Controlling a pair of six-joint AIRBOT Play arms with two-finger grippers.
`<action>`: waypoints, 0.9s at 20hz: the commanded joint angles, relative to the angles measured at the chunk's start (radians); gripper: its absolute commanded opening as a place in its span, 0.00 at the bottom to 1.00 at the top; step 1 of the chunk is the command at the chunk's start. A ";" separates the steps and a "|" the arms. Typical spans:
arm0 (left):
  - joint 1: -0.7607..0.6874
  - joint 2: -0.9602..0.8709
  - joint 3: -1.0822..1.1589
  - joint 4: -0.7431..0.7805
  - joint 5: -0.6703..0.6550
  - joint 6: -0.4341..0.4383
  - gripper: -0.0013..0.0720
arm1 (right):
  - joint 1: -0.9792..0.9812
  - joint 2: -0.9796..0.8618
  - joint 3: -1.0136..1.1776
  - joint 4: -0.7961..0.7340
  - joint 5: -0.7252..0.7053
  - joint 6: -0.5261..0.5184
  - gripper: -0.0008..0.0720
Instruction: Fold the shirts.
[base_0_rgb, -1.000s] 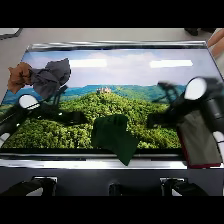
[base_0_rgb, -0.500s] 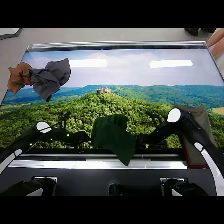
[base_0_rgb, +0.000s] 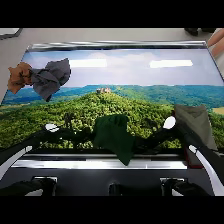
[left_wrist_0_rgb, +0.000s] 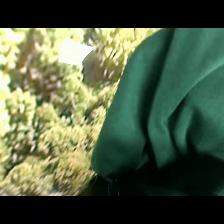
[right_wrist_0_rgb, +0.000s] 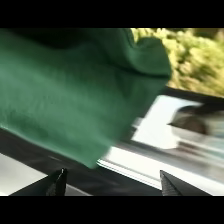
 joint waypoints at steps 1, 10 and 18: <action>-0.004 -0.009 0.000 -0.040 0.018 0.020 0.07 | 0.003 -0.071 -0.064 0.181 -0.103 -0.064 0.93; 0.044 0.125 0.040 0.012 0.019 0.086 0.06 | 0.113 -0.054 0.034 0.171 -0.196 -0.063 0.06; 0.415 0.637 0.468 0.365 -0.049 -0.115 0.06 | 0.114 0.425 0.716 -0.709 -0.279 0.355 0.06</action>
